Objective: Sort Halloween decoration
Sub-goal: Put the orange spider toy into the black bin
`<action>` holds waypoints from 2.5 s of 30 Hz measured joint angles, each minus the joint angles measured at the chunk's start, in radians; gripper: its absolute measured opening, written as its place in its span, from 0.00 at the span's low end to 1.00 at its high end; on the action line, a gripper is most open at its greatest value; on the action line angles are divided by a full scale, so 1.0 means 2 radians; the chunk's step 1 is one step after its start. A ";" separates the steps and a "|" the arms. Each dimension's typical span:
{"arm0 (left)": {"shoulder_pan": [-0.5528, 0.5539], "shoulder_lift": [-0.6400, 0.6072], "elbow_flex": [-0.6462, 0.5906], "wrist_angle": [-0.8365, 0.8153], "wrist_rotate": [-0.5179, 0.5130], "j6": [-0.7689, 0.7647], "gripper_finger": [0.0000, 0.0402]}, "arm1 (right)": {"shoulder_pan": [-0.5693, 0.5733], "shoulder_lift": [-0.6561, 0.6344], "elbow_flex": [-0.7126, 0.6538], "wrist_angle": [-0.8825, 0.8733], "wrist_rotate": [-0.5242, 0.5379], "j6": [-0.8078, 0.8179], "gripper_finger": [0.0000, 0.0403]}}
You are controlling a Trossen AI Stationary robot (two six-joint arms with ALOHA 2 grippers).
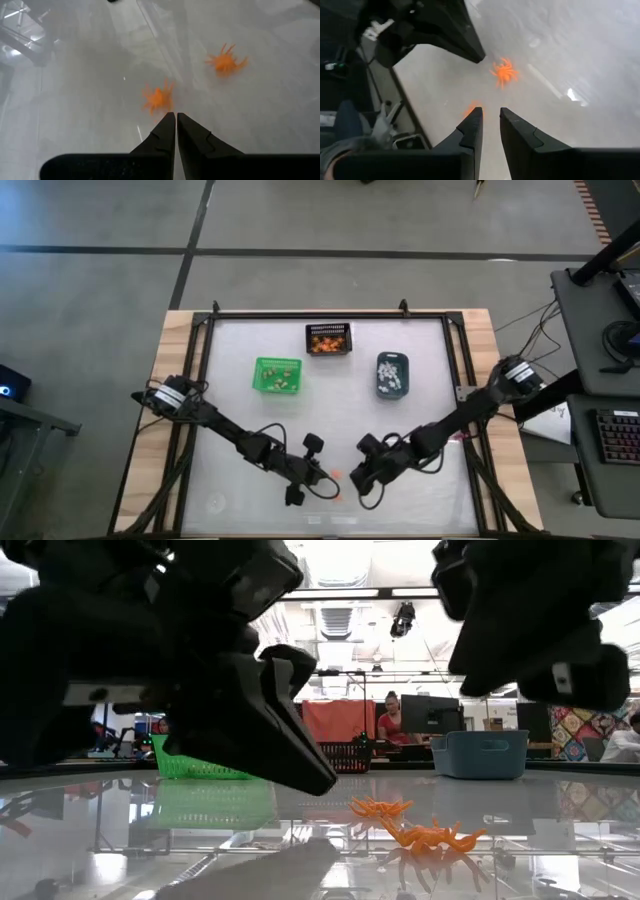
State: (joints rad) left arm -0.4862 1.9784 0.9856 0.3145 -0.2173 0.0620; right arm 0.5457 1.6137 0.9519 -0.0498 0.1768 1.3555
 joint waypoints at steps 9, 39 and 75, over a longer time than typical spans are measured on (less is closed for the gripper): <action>0.000 0.005 -0.001 0.031 -0.004 -0.005 0.00 | -0.005 0.055 0.028 -0.003 0.002 0.008 0.21; 0.005 0.031 0.001 0.090 -0.005 -0.001 0.00 | -0.010 0.062 0.019 0.002 0.052 0.015 0.48; 0.011 0.026 -0.004 0.061 -0.005 -0.015 0.00 | -0.009 0.114 0.015 0.106 0.043 -0.009 0.48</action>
State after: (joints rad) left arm -0.4651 2.0300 0.9775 0.4360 -0.2282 0.0329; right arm 0.5274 1.8420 0.9813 0.1628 0.2623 1.3378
